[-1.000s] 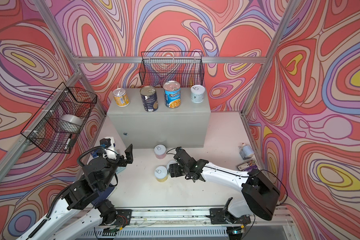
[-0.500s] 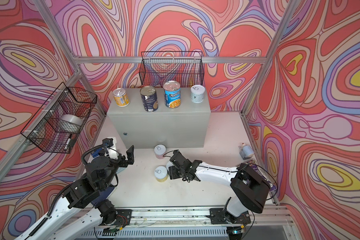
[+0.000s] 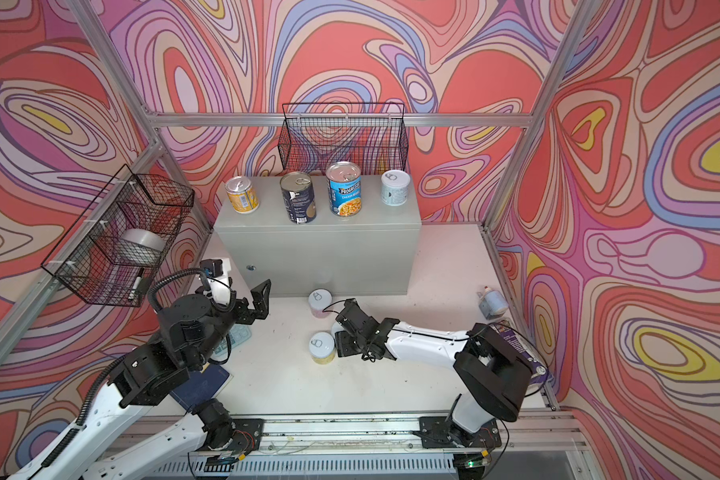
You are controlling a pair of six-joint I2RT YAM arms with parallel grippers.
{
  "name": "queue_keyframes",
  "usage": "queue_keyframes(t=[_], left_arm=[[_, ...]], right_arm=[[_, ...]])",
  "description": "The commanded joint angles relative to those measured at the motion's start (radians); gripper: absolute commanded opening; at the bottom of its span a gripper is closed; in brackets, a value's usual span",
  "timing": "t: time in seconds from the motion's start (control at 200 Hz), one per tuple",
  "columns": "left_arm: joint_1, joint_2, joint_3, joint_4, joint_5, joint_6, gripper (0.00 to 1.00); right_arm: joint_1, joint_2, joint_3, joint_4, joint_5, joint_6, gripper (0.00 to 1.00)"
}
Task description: Place and organize the canned foods onto the counter
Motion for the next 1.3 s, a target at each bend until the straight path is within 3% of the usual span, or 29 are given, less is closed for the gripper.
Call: queue_keyframes(t=[0.0,0.711,1.112,1.297], left_arm=[[-0.004,-0.001,-0.006,-0.033,-0.004,-0.009,1.0],[-0.002,-0.041,-0.07,-0.071,-0.016,-0.046,1.0],[-0.003,-0.055,-0.082,-0.086,-0.017,-0.05,1.0],[-0.004,-0.051,-0.09,-0.091,-0.02,-0.052,1.0]], right_arm=[[0.004,0.024,0.035,0.007,0.045,0.004,0.68],[0.0,0.135,0.181,-0.008,0.205,0.004,0.85],[-0.003,0.169,0.211,-0.04,0.215,0.004,0.72],[-0.003,0.221,0.254,-0.086,0.233,-0.019,0.77]])
